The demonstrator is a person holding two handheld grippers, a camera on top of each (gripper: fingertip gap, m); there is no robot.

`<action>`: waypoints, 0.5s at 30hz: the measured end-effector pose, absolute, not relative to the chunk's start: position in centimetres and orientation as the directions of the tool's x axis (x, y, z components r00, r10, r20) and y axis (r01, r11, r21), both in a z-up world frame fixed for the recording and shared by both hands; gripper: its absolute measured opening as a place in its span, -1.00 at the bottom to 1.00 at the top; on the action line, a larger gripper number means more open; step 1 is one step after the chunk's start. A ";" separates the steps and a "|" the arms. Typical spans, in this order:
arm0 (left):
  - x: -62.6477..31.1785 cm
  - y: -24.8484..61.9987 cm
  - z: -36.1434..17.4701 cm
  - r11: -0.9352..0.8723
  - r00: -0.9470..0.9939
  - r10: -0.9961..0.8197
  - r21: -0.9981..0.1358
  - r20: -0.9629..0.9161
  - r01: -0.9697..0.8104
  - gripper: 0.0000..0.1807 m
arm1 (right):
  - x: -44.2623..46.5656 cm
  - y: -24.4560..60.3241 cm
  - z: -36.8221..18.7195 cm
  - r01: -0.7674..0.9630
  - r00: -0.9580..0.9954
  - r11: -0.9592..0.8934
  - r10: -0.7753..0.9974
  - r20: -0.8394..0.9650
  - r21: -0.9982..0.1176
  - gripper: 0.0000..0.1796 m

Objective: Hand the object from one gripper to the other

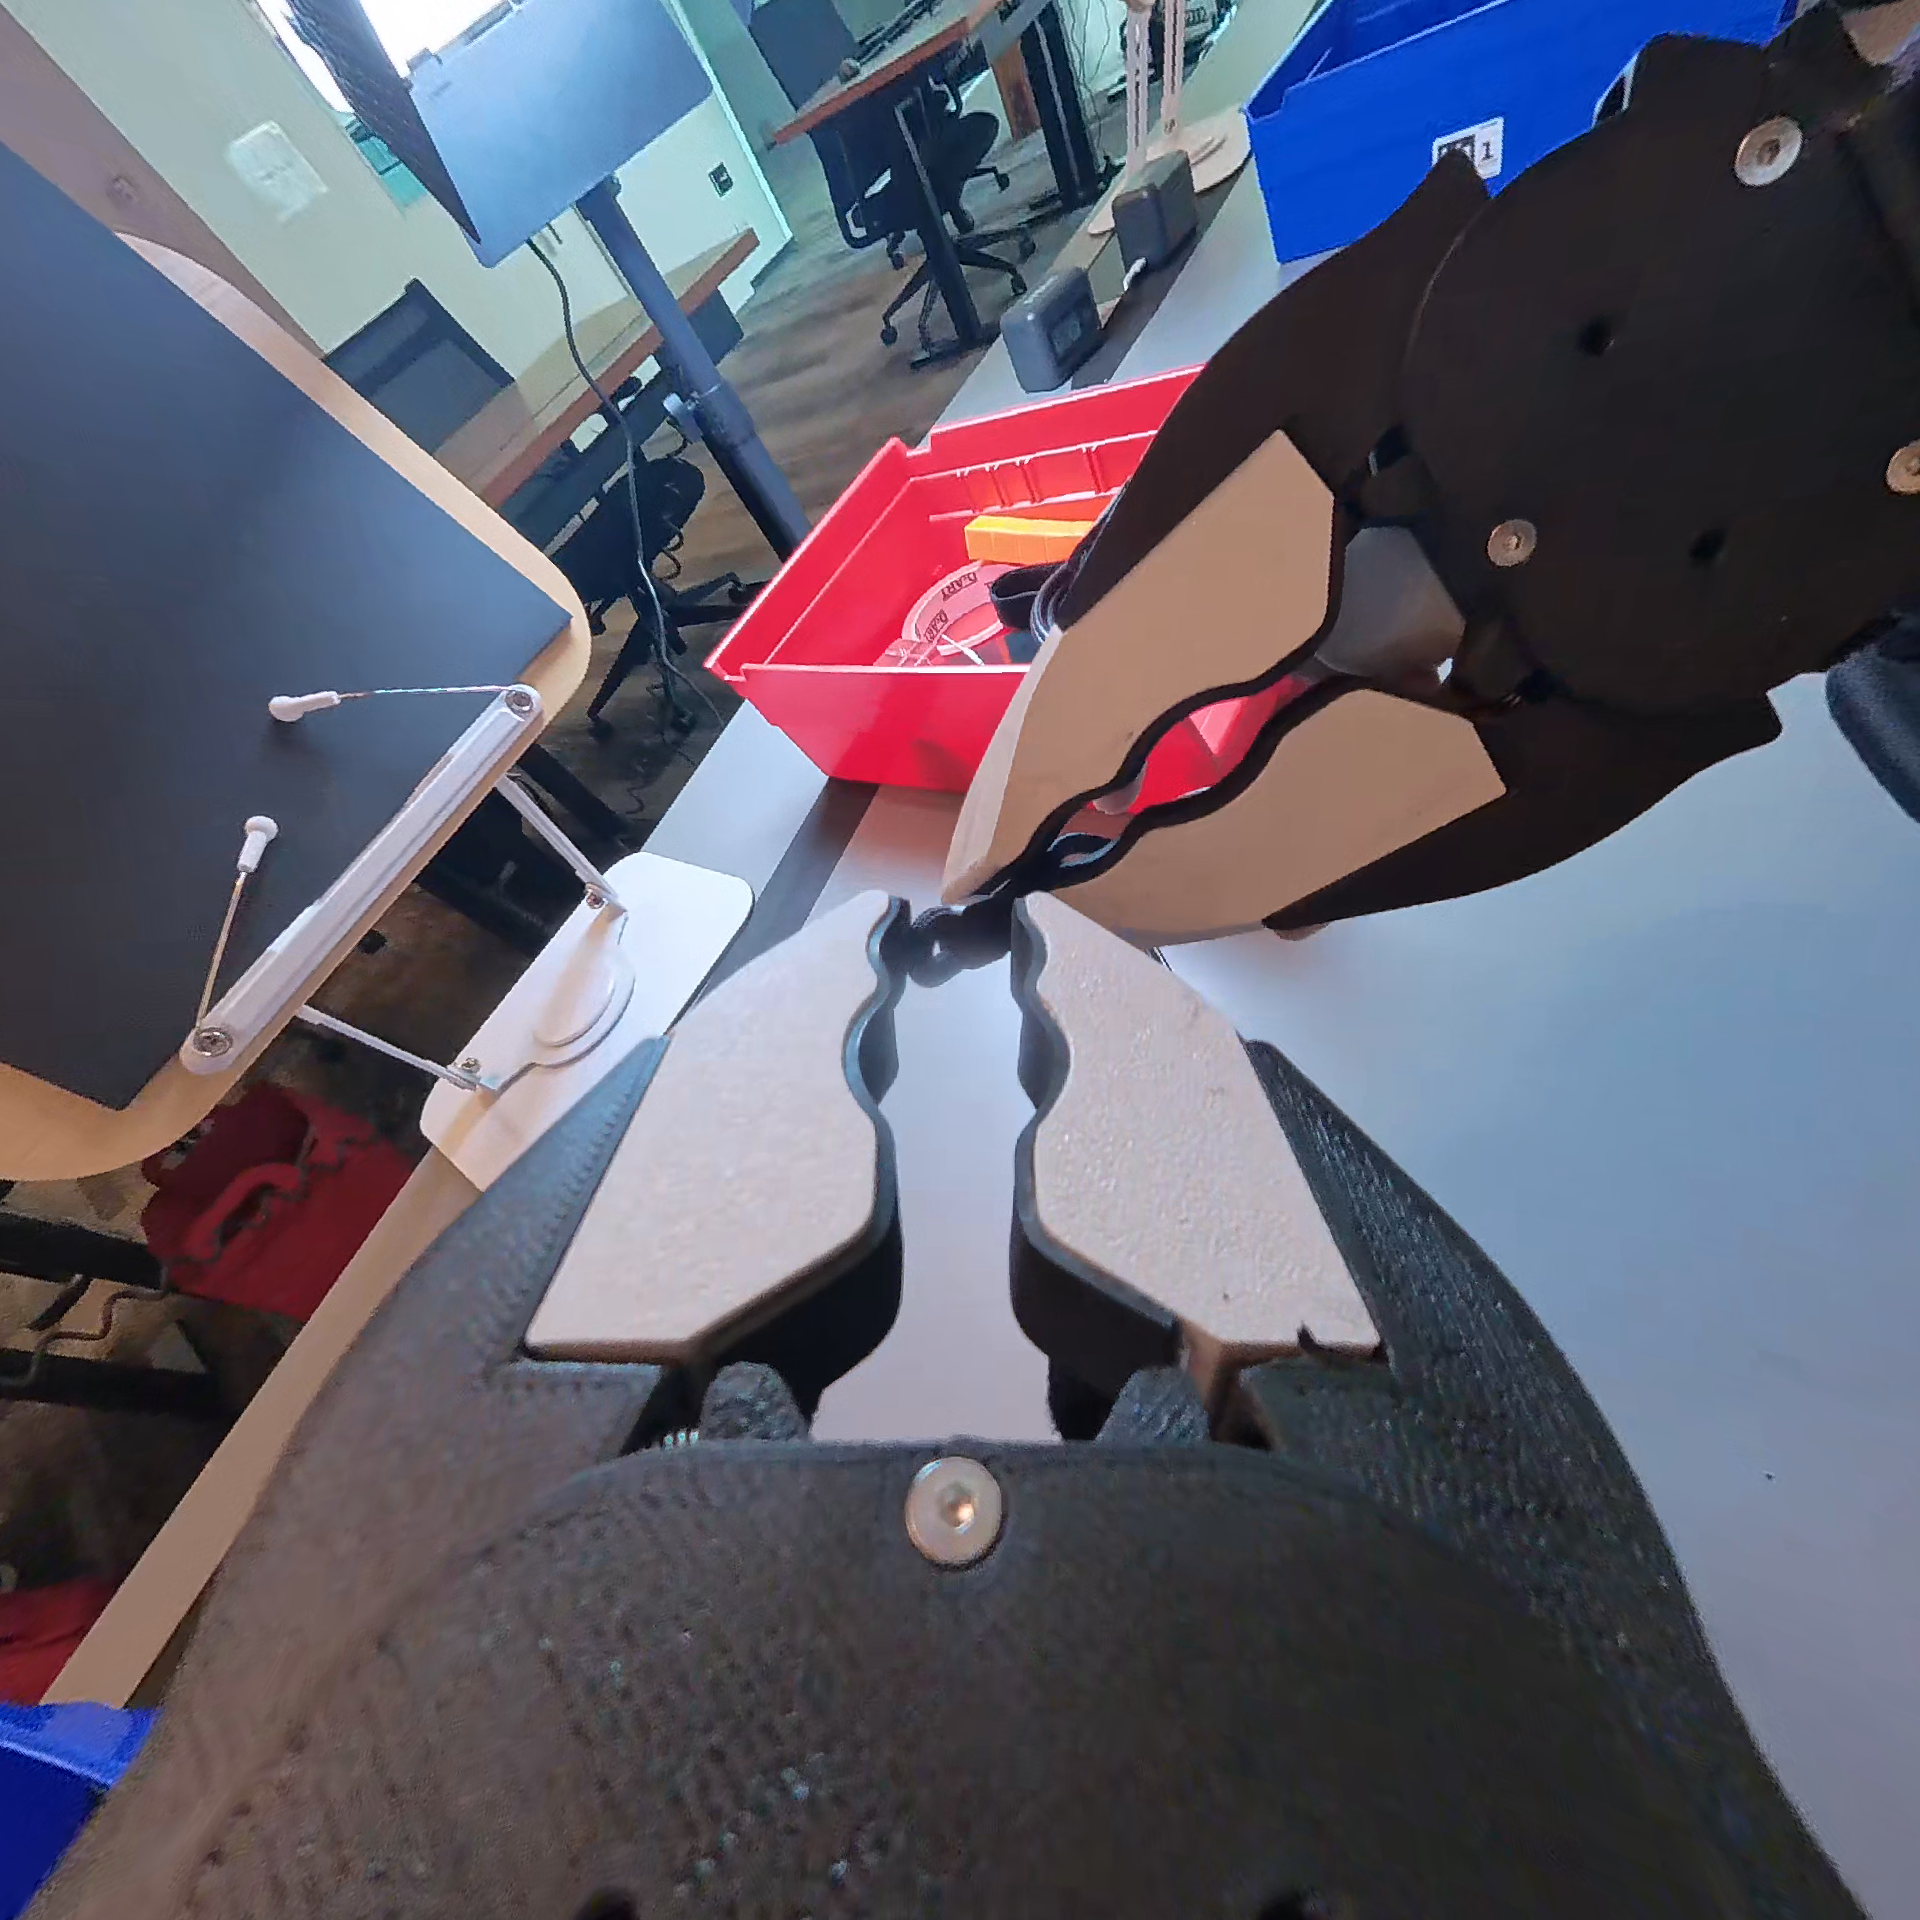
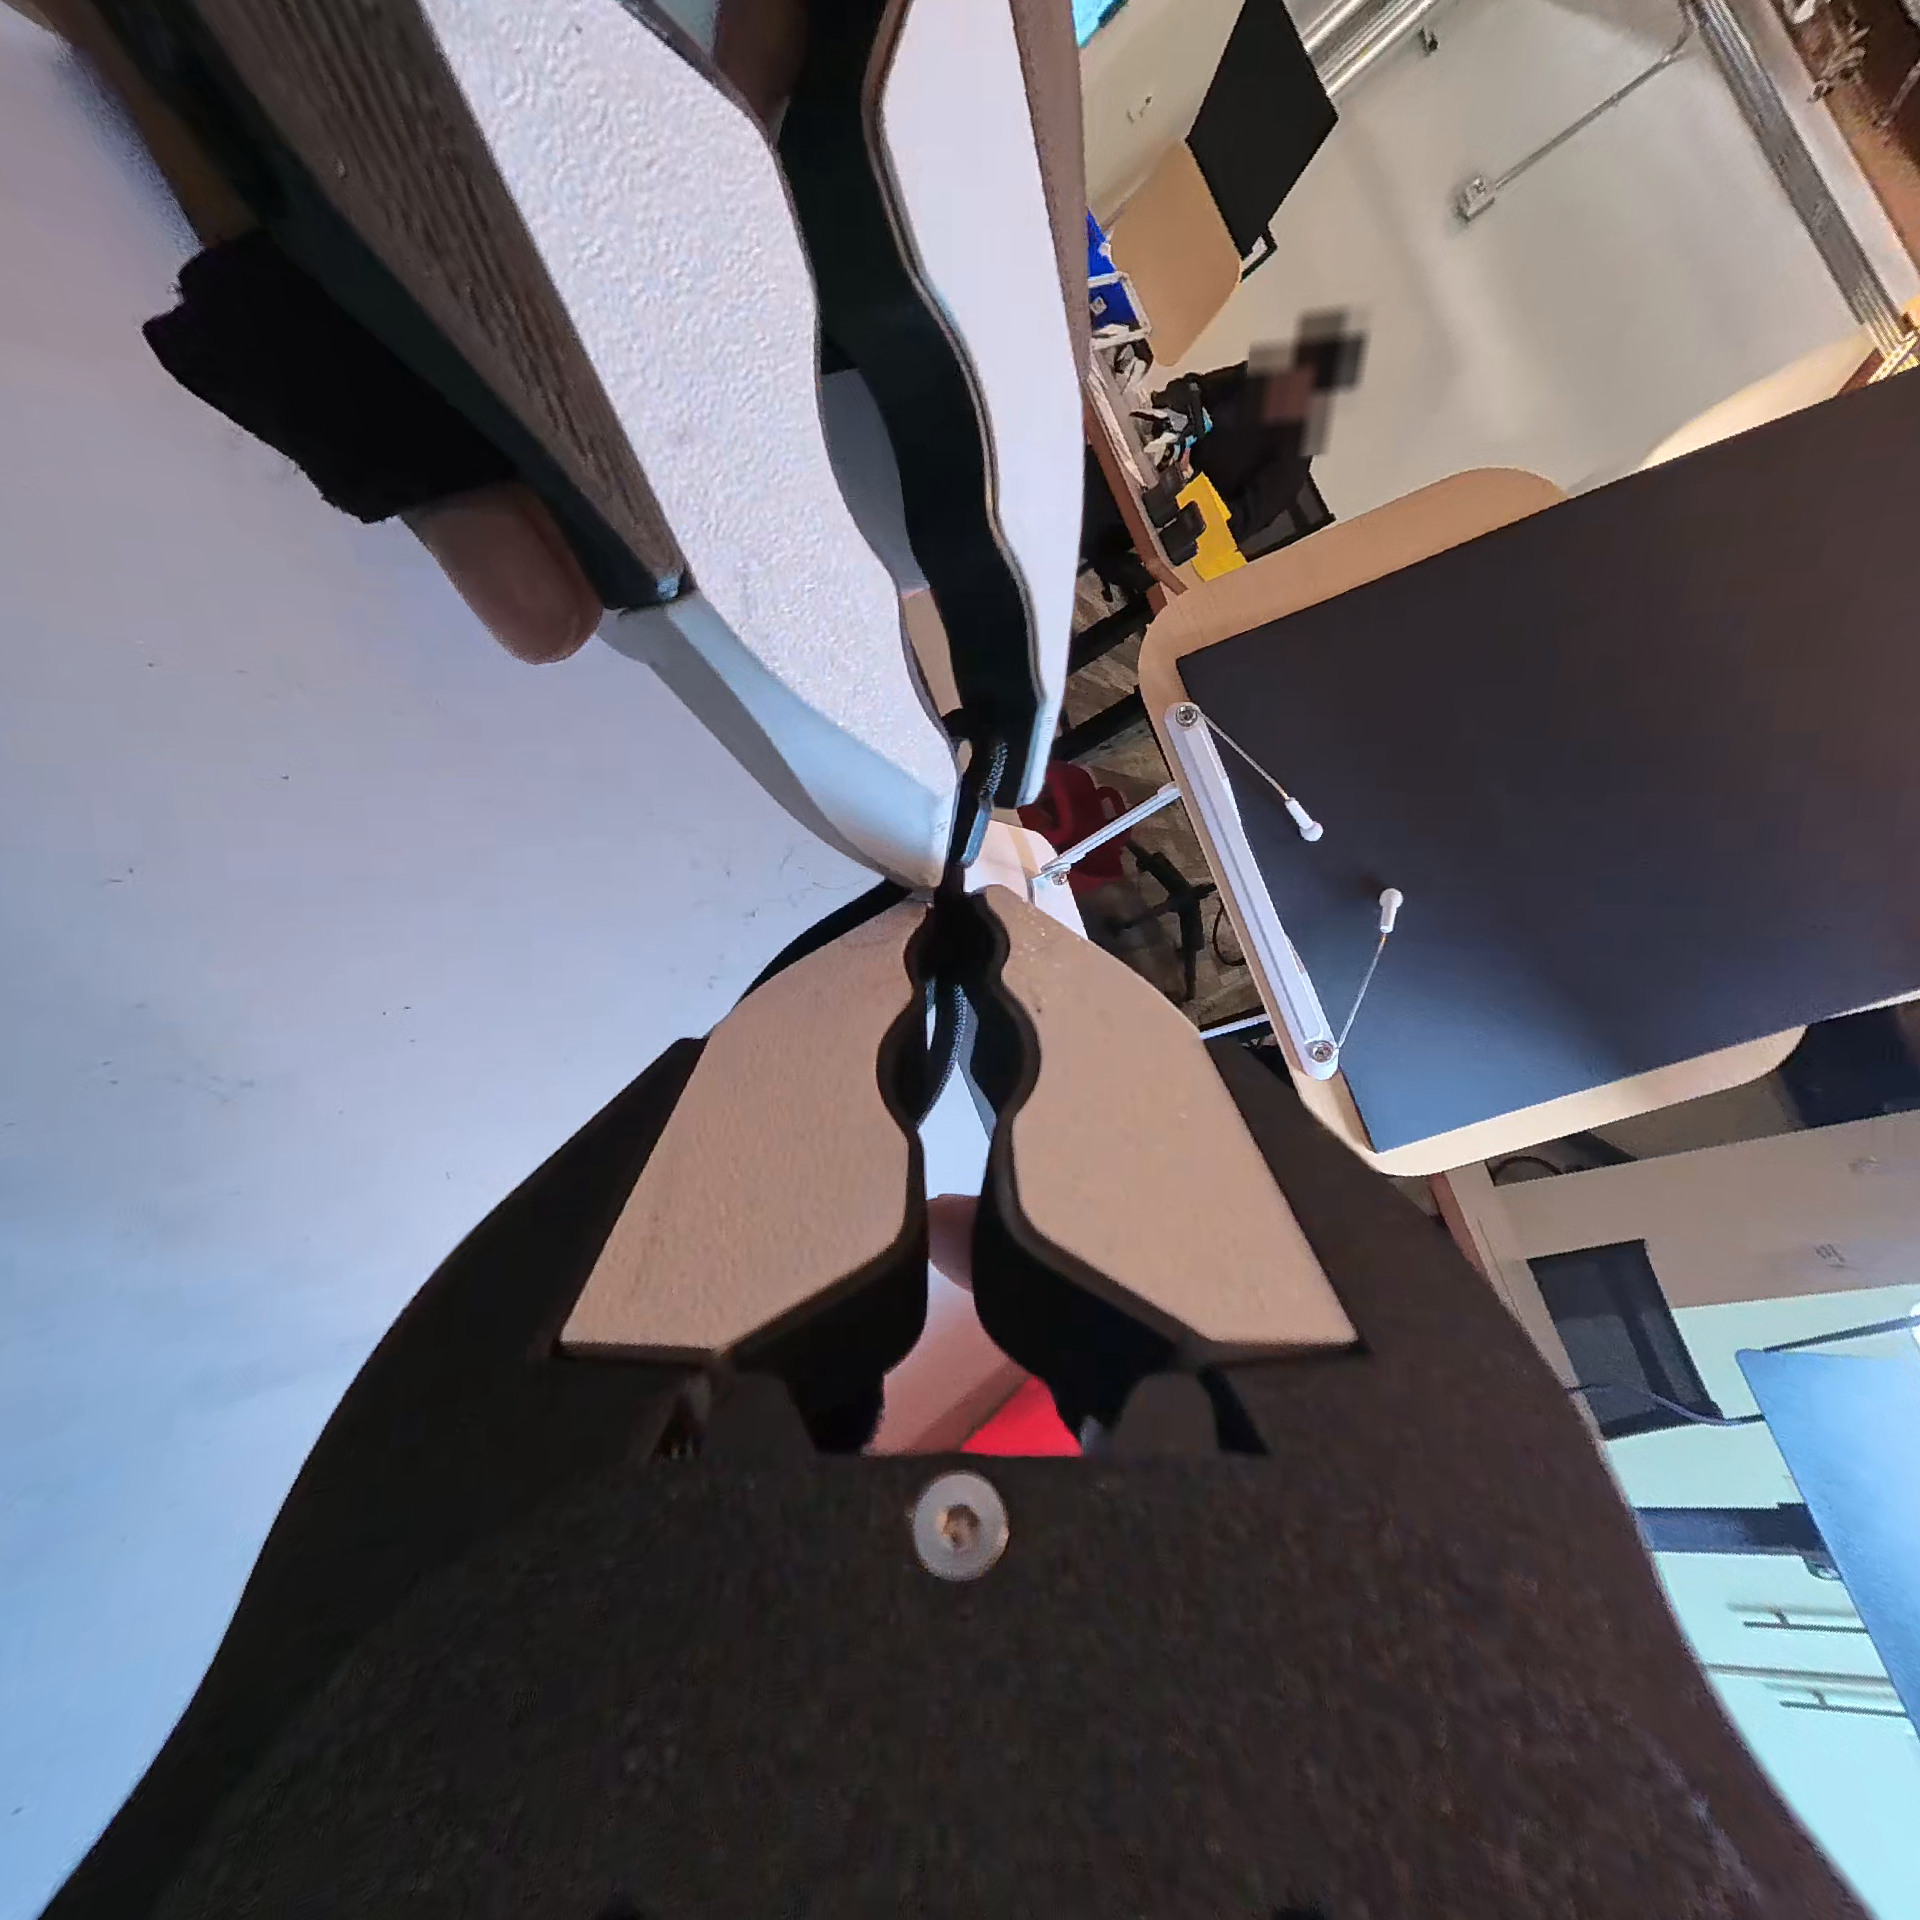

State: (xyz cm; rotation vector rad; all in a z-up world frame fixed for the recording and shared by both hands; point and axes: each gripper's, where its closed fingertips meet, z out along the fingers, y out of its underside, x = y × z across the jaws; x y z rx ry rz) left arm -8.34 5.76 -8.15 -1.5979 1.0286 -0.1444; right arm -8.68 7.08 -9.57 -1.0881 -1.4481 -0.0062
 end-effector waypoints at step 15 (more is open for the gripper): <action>-9.0 5.9 -6.5 0.081 0.642 -0.679 -0.906 -0.356 -0.416 -0.93 | -7.7 8.1 -8.6 0.476 0.308 0.448 0.721 0.620 -0.757 -0.96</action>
